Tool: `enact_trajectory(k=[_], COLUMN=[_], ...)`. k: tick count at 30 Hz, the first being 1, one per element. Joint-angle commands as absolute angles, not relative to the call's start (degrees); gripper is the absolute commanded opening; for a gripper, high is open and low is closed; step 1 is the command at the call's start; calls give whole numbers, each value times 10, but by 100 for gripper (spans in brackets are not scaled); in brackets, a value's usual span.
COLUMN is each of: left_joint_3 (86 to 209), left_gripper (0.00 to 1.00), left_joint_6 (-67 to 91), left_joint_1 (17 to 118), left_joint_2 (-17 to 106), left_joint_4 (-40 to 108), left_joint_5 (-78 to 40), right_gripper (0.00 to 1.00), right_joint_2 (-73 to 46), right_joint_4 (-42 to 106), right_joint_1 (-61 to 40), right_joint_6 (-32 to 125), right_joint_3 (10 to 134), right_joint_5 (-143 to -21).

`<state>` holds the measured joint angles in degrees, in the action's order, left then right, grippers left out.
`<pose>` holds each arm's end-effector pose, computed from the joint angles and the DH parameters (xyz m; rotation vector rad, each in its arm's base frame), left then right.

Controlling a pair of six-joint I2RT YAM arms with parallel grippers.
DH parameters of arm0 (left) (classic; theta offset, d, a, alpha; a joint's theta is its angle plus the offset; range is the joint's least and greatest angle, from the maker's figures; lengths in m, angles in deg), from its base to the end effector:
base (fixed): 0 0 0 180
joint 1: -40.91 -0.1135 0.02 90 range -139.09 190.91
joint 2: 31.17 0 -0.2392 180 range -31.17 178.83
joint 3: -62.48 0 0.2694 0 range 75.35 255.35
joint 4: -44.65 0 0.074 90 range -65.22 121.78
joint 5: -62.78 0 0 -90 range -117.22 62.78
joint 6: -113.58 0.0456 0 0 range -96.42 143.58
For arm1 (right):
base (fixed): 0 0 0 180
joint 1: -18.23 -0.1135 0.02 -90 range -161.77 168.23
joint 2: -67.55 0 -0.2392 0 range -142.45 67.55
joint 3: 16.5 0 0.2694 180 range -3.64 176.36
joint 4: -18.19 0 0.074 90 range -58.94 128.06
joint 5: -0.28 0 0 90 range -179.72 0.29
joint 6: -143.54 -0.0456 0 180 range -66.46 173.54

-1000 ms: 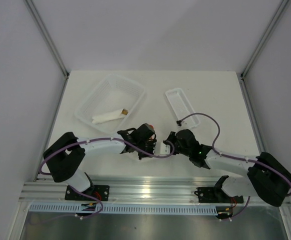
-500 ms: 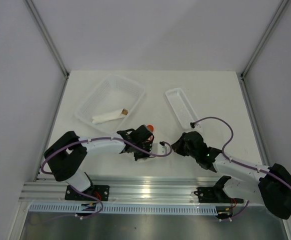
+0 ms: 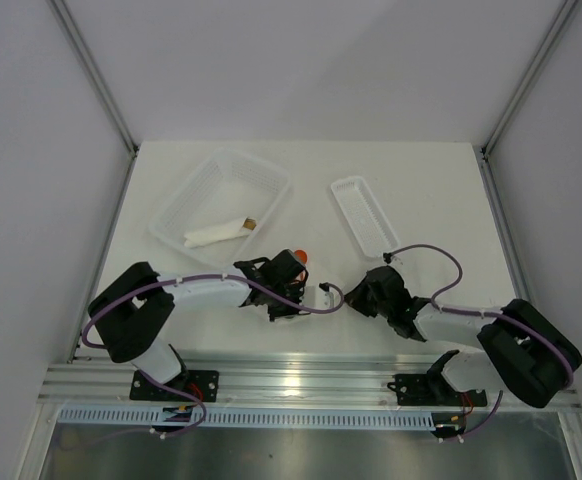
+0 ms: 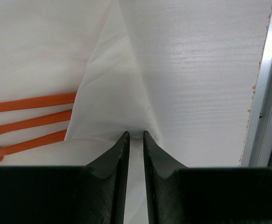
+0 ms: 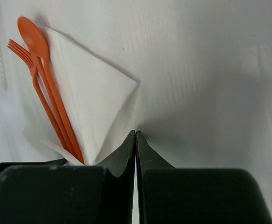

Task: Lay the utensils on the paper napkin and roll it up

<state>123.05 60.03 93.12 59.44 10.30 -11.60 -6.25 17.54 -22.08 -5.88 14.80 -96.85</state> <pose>0.1783 -0.2499 0.1115 1.9480 1.8736 -0.4512 0.1872 0.1514 0.0816 0.4666 2.3673 0.7270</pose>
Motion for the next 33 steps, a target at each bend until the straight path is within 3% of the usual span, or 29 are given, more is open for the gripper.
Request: enact_trajectory(k=[1,21,33], left_joint_3=[1233,1237,1238], left_gripper=[22,24,24], left_joint_6=[601,611,612], left_joint_1=[929,923,922], left_joint_2=[598,605,606], left_joint_4=[93,99,101], left_joint_5=[-120,-125,-126], right_gripper=[0,0,0], right_joint_2=[-100,-287,-334], right_joint_4=[109,-136,-214], right_joint_1=[-204,-192,-192], right_joint_6=[-82,-191,-123], right_joint_3=[129,95,138], right_joint_5=[-947,-939,-904])
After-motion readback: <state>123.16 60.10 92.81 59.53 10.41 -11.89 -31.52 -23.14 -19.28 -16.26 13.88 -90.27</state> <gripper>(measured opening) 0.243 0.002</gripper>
